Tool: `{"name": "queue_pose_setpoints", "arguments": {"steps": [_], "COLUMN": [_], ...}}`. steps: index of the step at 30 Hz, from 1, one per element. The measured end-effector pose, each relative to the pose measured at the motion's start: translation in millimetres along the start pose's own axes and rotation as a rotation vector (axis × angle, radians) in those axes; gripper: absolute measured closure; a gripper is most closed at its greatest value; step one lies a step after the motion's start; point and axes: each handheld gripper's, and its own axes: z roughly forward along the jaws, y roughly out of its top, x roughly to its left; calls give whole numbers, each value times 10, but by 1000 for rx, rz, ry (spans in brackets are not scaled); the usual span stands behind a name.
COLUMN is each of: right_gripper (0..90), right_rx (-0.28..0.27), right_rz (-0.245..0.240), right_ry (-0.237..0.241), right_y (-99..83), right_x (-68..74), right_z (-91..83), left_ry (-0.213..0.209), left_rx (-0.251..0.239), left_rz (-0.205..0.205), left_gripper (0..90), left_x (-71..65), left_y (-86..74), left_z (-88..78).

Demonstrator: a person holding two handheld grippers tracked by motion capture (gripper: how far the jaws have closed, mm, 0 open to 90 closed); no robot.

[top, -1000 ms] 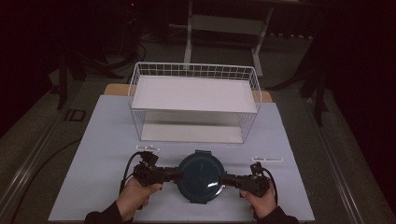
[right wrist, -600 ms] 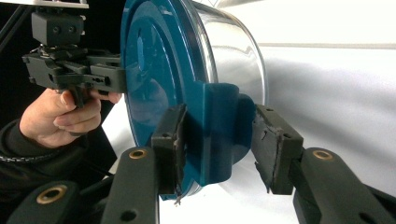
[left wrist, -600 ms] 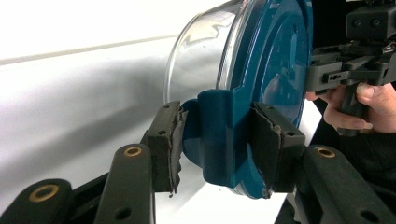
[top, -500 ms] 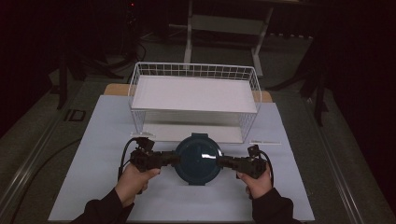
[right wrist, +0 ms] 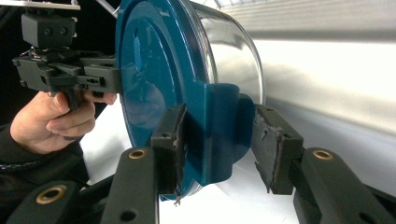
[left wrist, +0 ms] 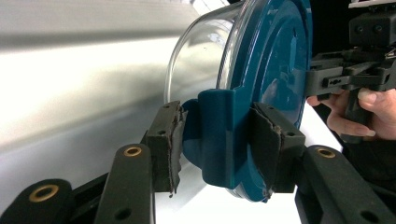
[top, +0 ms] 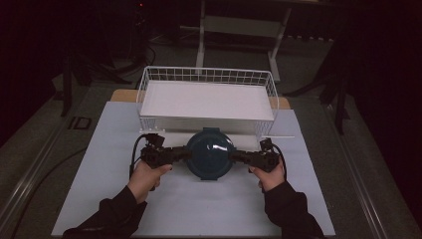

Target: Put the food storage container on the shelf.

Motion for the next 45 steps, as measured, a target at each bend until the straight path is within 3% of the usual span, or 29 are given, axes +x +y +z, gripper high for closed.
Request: {"name": "queue_pose_setpoints", "arguments": {"steps": [8,17,19,23,24,27,33,34,45], "right_gripper": [560,558,558,557,556,557,555,549,535], "right_rx": [-18,-27,-27,6,-26,-29,-21,-23,-50], "right_rz": [7,11,11,73,7,-11,16,-11,-28], "right_ry": [-16,-30,-36,-29,-50,-64,-42,-57,-109], "right_y": [73,117,127,146,151,152,164,178,198], "right_x": [-195,-341,-349,-363,-419,-458,-480,-471,-433], "right_z": [120,259,271,279,301,341,367,373,407], "left_ry": [25,20,15,13,13,9,3,4,-22], "left_rx": [-9,-36,-38,-39,-35,-31,-33,-33,-36], "left_rz": [3,-23,-13,-17,-12,-37,-41,-46,-82], "left_gripper": [546,545,545,545,545,545,544,544,522], "left_x": [142,338,371,426,444,483,506,510,590], "left_y": [60,61,63,67,72,70,71,73,57], "left_z": [143,269,284,347,357,375,368,369,396]}}
